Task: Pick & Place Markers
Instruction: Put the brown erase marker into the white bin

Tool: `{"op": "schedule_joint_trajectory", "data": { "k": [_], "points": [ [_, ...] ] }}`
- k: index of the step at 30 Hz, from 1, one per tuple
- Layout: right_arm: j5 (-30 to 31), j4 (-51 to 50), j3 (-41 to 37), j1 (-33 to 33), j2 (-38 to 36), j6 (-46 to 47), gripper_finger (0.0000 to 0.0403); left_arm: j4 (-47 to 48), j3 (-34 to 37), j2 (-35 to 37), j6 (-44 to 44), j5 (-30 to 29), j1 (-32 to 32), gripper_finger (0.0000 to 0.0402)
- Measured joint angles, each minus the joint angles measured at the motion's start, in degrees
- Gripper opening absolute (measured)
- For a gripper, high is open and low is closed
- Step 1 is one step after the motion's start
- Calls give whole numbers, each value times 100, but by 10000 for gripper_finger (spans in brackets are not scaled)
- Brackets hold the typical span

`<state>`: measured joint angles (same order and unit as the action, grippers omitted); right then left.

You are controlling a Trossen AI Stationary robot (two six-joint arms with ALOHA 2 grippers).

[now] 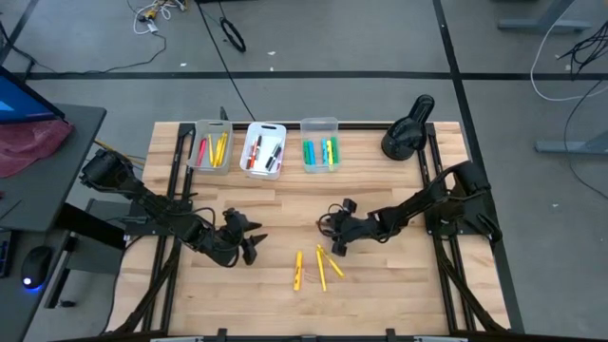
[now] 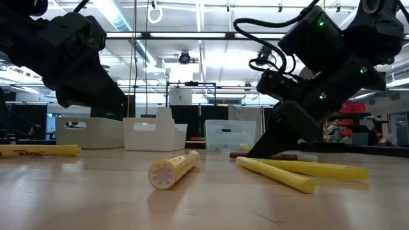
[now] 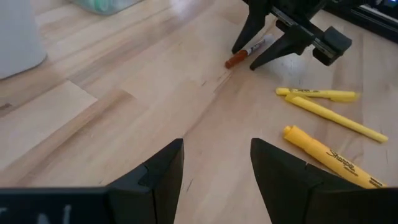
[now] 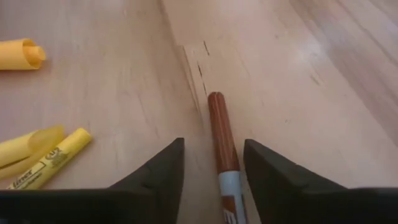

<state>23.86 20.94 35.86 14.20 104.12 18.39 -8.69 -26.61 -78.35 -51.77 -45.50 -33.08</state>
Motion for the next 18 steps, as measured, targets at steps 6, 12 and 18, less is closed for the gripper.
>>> {"op": "schedule_joint_trajectory", "data": {
  "k": [6,12,18],
  "points": [
    [-326,-674,17,-142,-88,61,118,-4,0,0,6,-39,107,193],
    [-527,-438,-122,-254,-101,-91,24,-19,0,0,-7,-39,312,193],
    [-724,731,-208,-271,-219,-575,30,-711,0,-2,1070,138,446,193]
  ]
}}
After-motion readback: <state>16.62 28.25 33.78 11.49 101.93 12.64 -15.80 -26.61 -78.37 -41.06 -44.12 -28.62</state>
